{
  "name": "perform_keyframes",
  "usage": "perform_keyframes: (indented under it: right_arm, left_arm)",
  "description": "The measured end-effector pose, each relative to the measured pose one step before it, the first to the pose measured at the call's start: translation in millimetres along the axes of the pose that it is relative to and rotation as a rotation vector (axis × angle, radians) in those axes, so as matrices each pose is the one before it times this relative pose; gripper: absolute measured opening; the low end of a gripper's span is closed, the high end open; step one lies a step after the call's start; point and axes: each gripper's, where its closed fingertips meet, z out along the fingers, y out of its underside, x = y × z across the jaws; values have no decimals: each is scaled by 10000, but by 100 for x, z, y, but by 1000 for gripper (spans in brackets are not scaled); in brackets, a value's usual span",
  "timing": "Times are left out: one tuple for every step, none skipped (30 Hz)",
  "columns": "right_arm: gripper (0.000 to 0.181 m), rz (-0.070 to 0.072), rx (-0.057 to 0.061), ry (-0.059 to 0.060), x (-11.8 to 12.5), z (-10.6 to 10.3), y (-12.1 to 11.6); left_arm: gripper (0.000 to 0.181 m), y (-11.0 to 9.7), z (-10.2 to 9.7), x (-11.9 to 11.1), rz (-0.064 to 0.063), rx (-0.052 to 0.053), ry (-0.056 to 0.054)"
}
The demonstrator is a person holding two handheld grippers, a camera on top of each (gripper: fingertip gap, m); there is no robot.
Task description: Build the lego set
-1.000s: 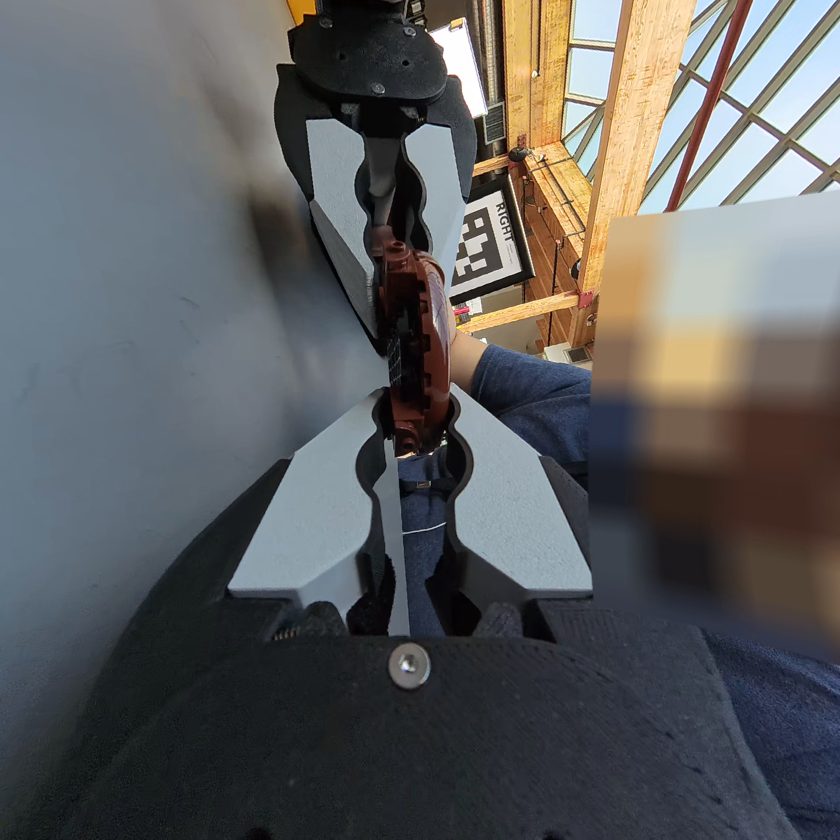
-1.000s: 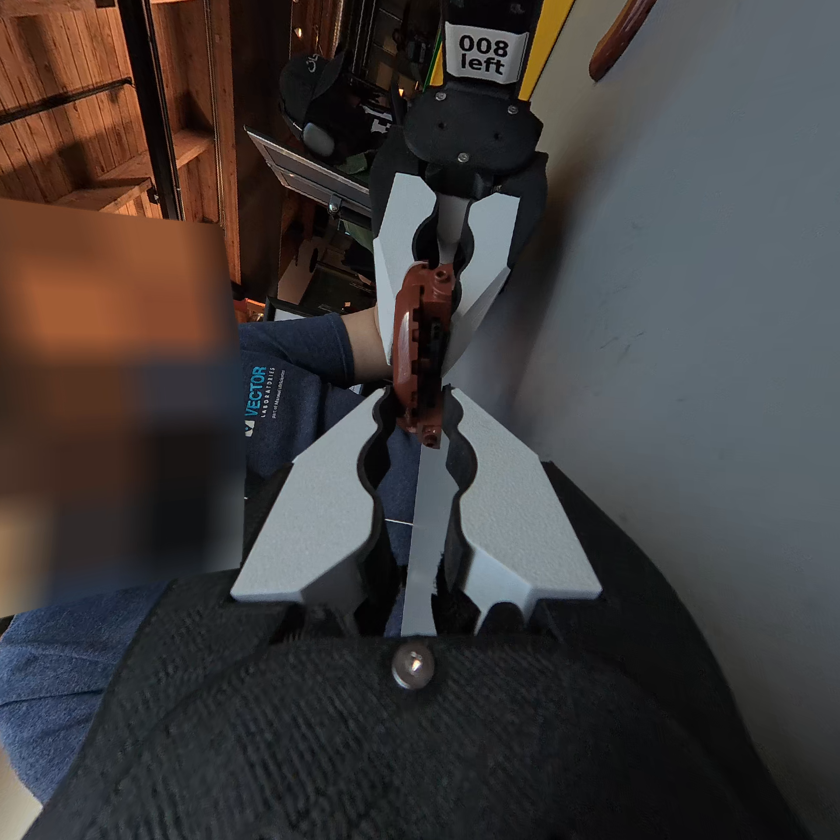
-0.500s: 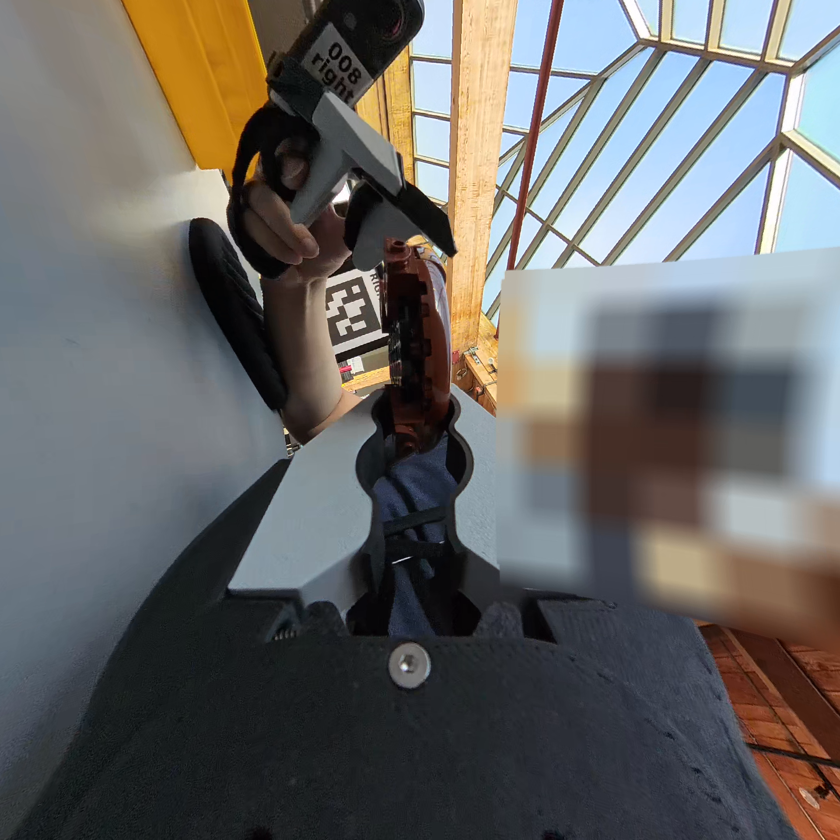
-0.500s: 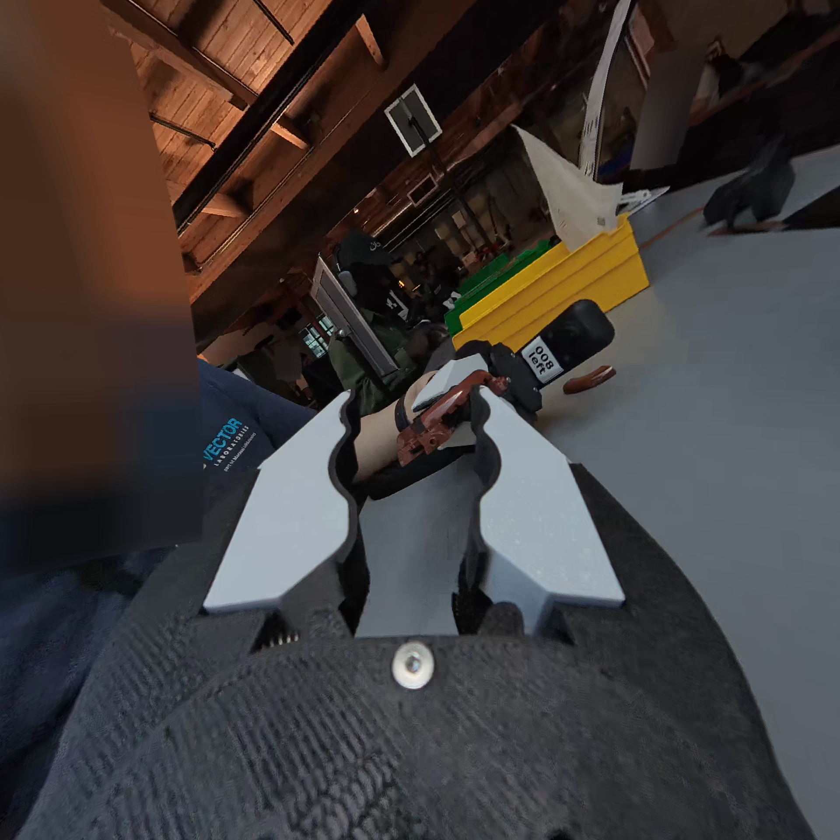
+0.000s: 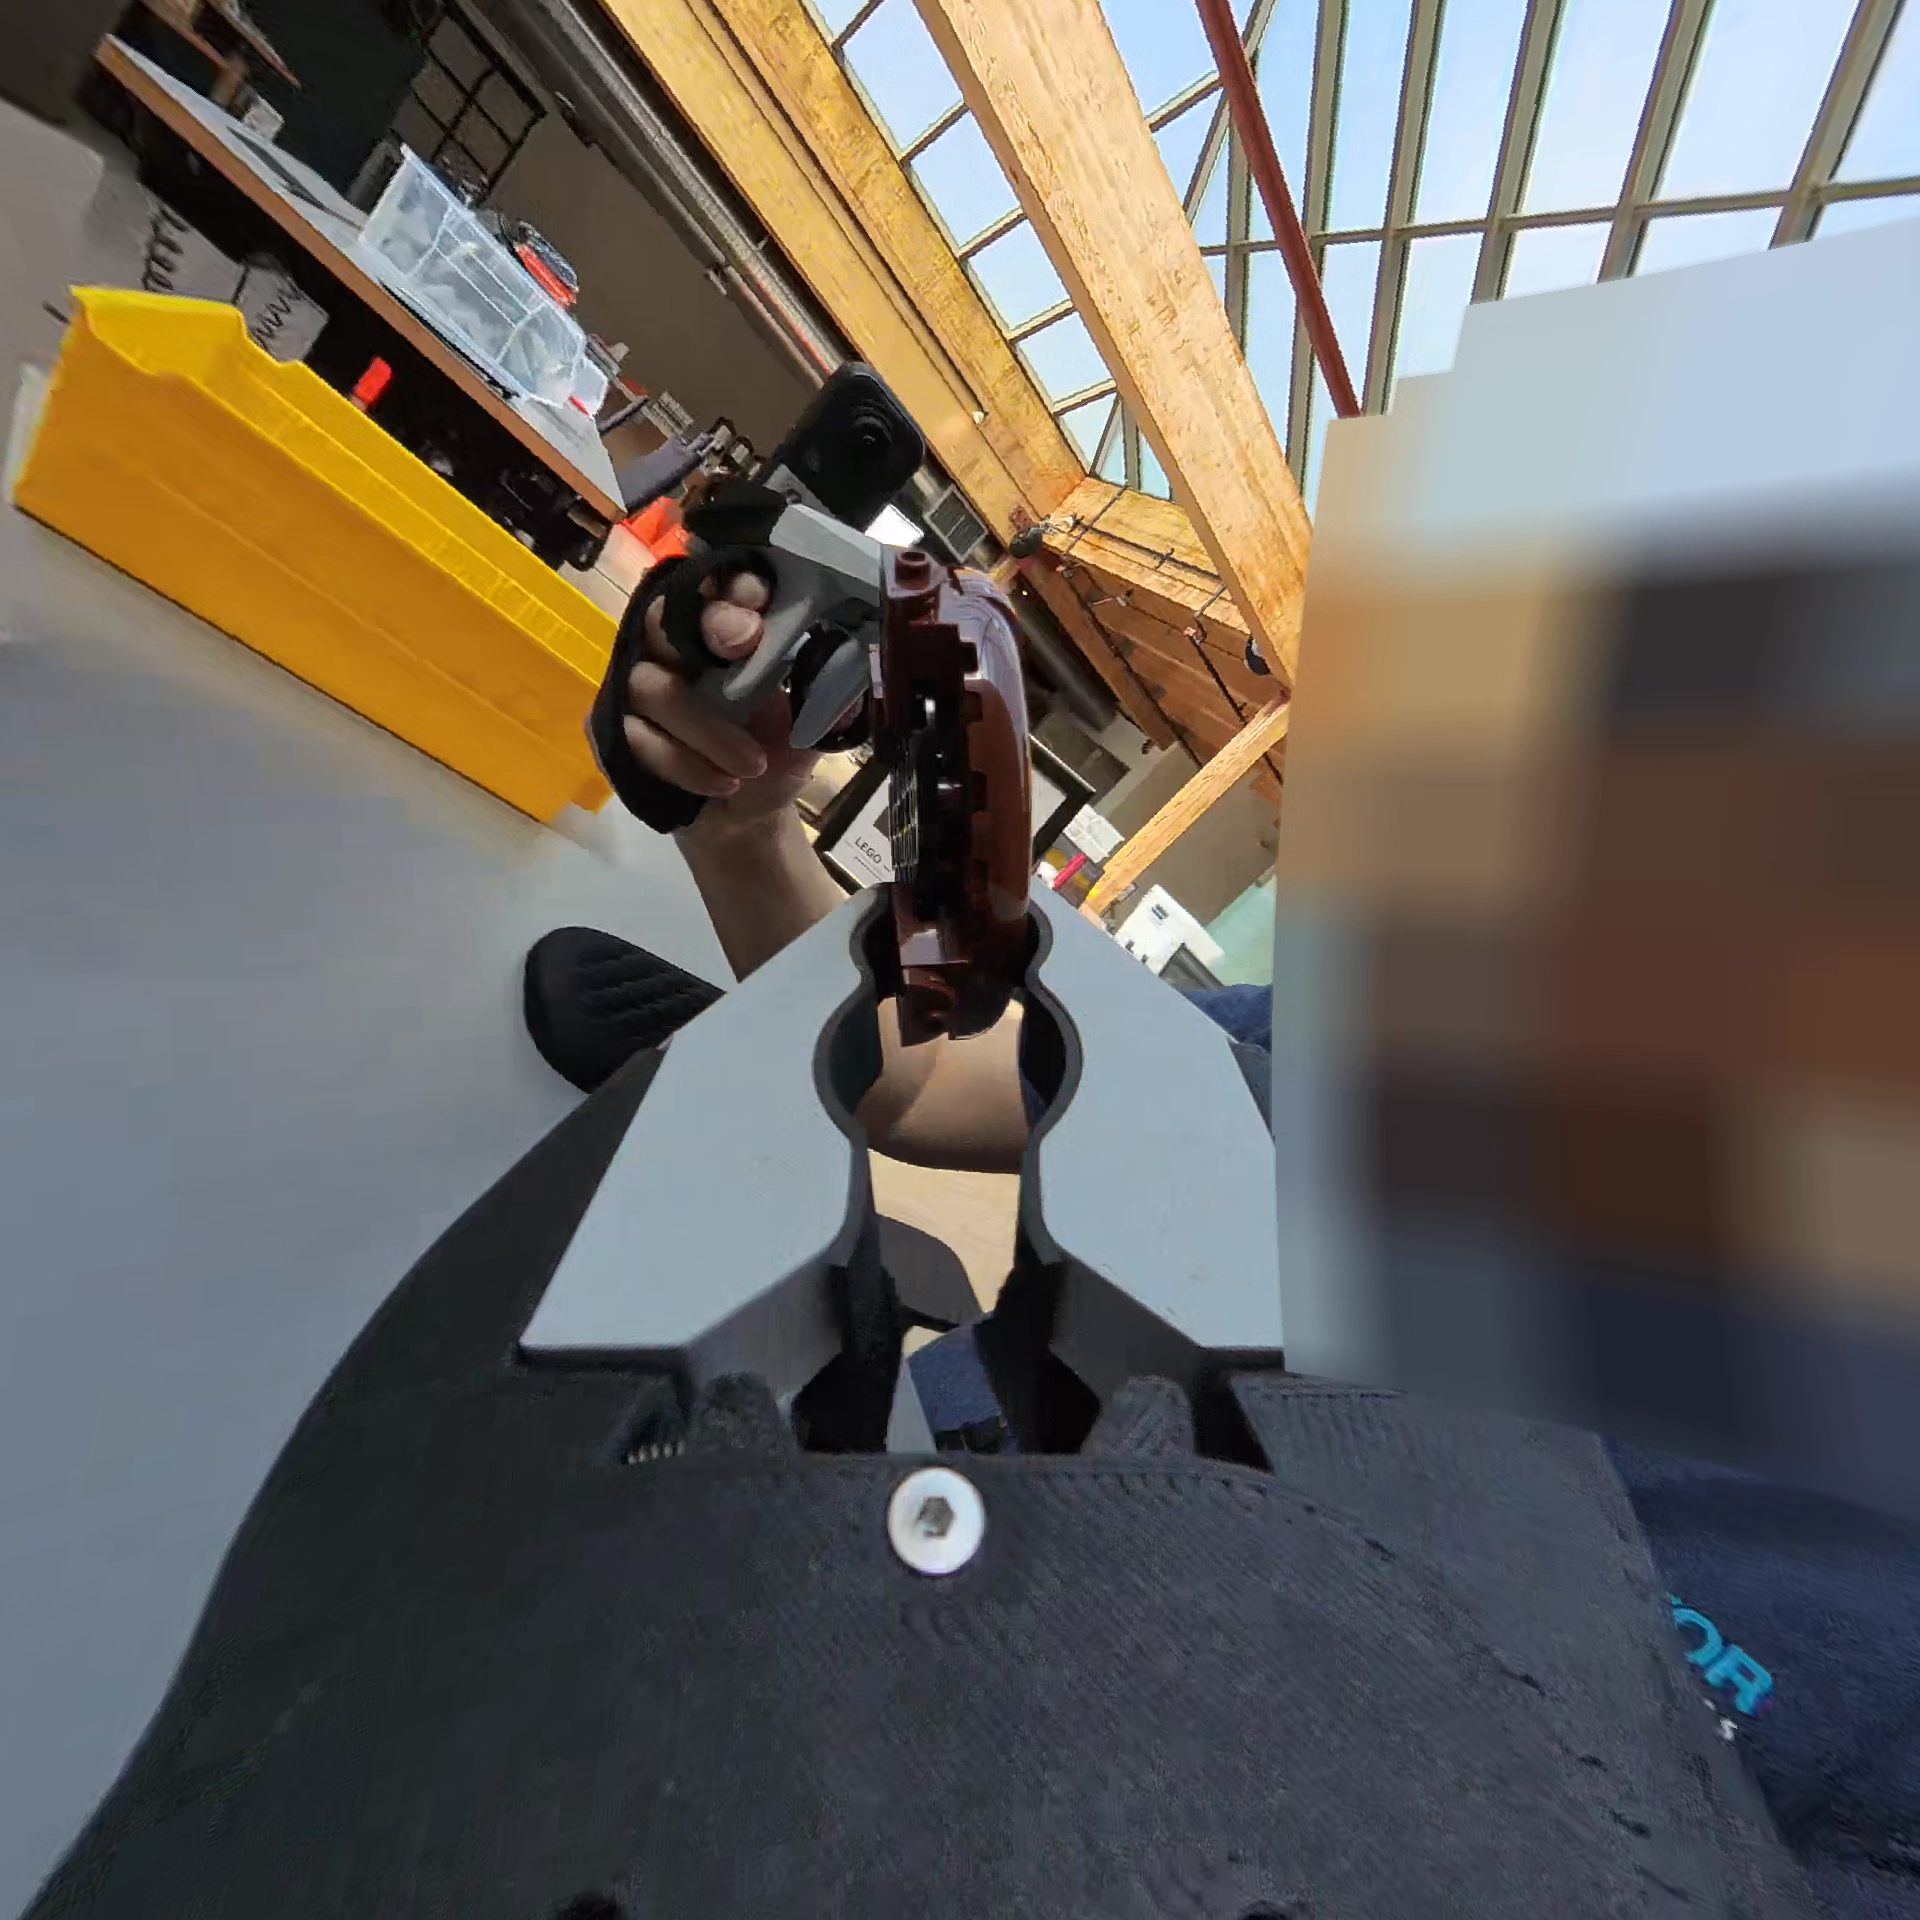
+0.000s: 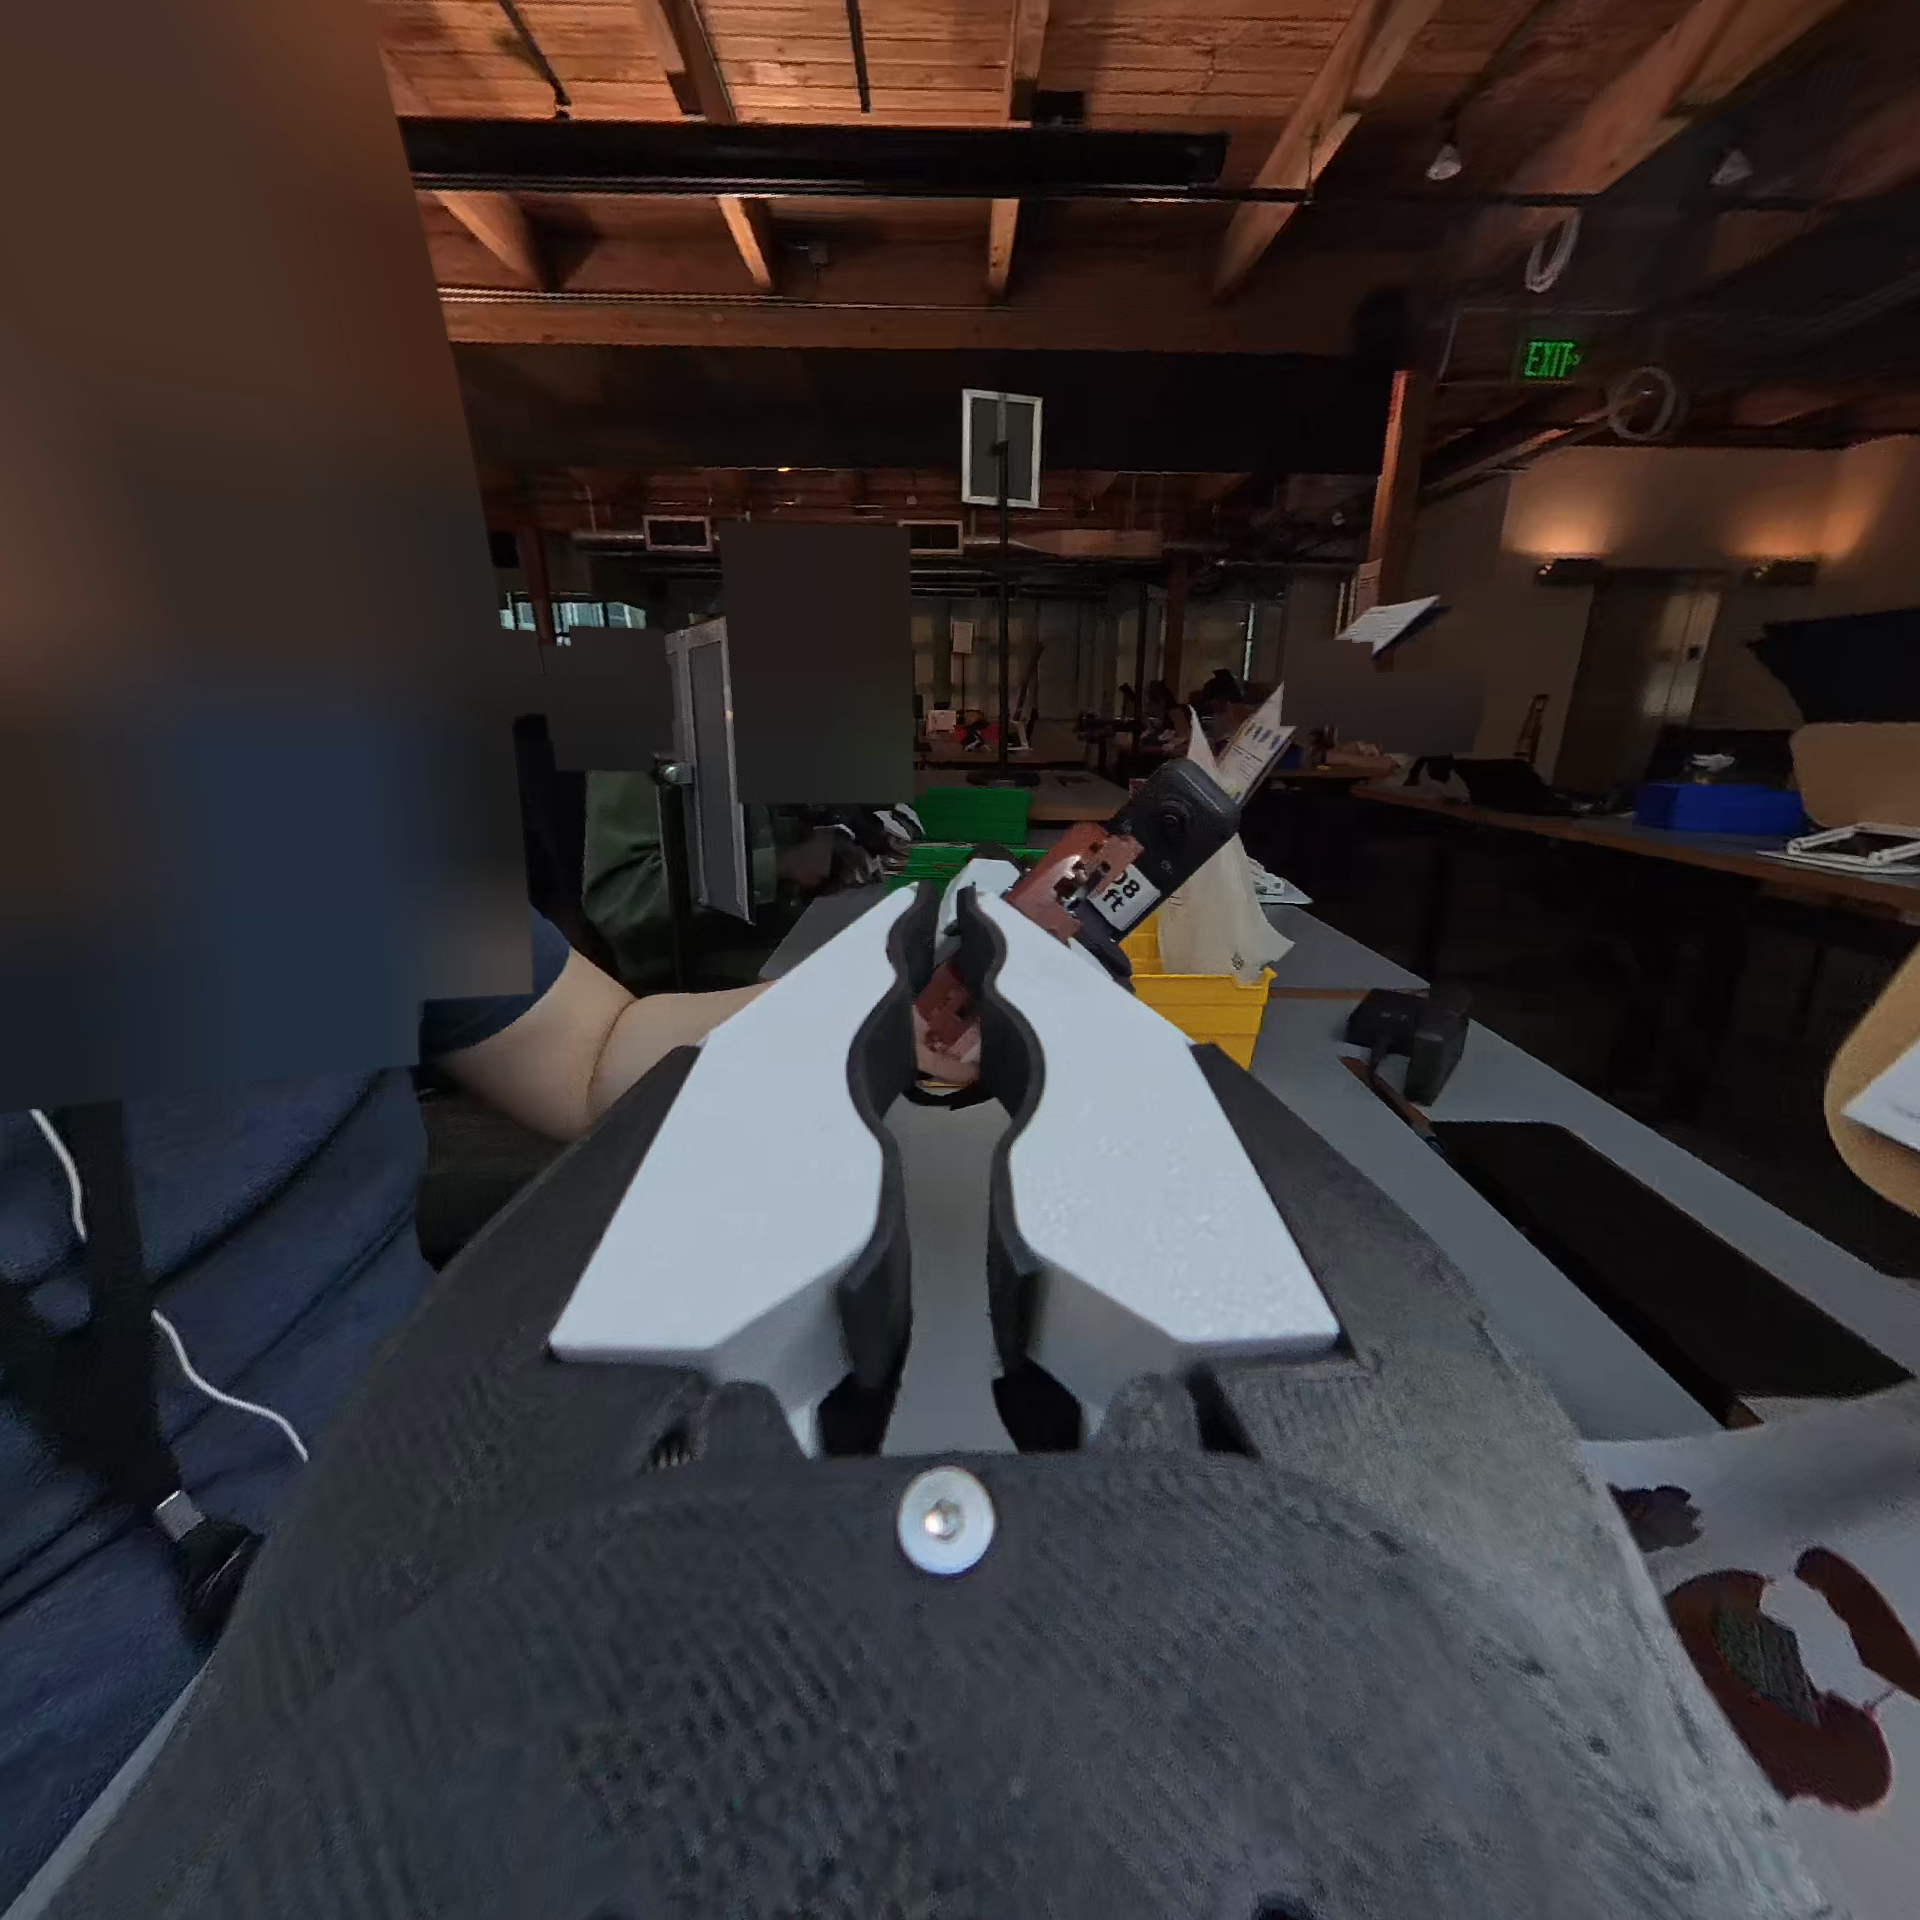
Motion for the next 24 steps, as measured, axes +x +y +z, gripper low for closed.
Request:
perform_keyframes:
  right_arm:
    - [14,-169,5,-368,-125,428,-1135]
    - [16,62,13,272,927,502,-1227]
    - [18,-65,-156,365,957,541,-969]
    - [20,-229,-341,347,787,574,-654]
    - [21,-292,-378,619,1046,502,-484]
    - [27,-260,-298,816,1220,422,-430]
    - [38,-143,-208,644,792,387,-364]
    - [42,-101,-101,90,-227,377,-272]
    - [42,-46,-23,-300,-957,299,-62]
    - [43,82,-2,-312,-1000,260,161]
    - [46,22,2,-283,-879,306,247]
    - [48,-20,-62,-290,-824,335,238]
    - [49,-41,-38,-254,-757,309,113]
    - [48,-75,30,-228,-711,312,-15]
    - [49,-66,24,-194,-623,375,-9]
    - [48,-123,-1,-219,-663,454,-20]
    - [49,-265,-58,-48,-452,469,18]
    - [49,-477,-183,147,-220,402,125]
    - [50,-709,-197,125,-364,300,157]
    - [50,-823,-95,-54,-721,198,-5]
    - [49,-804,109,-149,-900,83,-345]
    - [46,-631,188,-171,-881,19,-554]
    - [43,-378,141,-63,-562,9,-597]
    - [42,-216,116,-104,-531,41,-578]
  left_arm:
    - [19,-911,145,364,774,0,-346]
    - [19,-872,111,281,695,0,-307]
    - [19,-796,113,300,597,-30,-194]
    - [19,-682,126,366,488,-66,-65]
    - [19,-613,144,357,386,-95,11]
    - [19,-567,128,248,362,-112,-13]
    - [19,-486,90,168,455,-113,-68]
    - [19,-438,22,180,579,-67,-74]
    - [19,-405,-51,227,668,12,-78]
    - [19,-298,-147,360,724,66,-46]
    - [19,-197,-207,534,769,114,13]
    - [19,-121,-252,603,813,146,13]
    - [19,-41,-220,384,809,105,-127]
    - [19,17,-187,36,684,-21,-317]
    - [19,-6,-125,-34,498,-130,-329]
    - [19,-116,-61,254,399,-122,-123]
    - [19,-216,8,492,389,-93,2]
    - [19,-249,36,555,468,-107,-16]
    - [19,-264,25,548,601,-126,-87]
    - [19,-242,22,553,710,-178,-127]
    - [19,-266,-25,514,748,-200,-155]
    - [19,-283,-58,356,758,-193,-214]
    - [19,-213,-76,269,710,-239,-234]
    - [19,-231,-67,319,593,-234,-161]
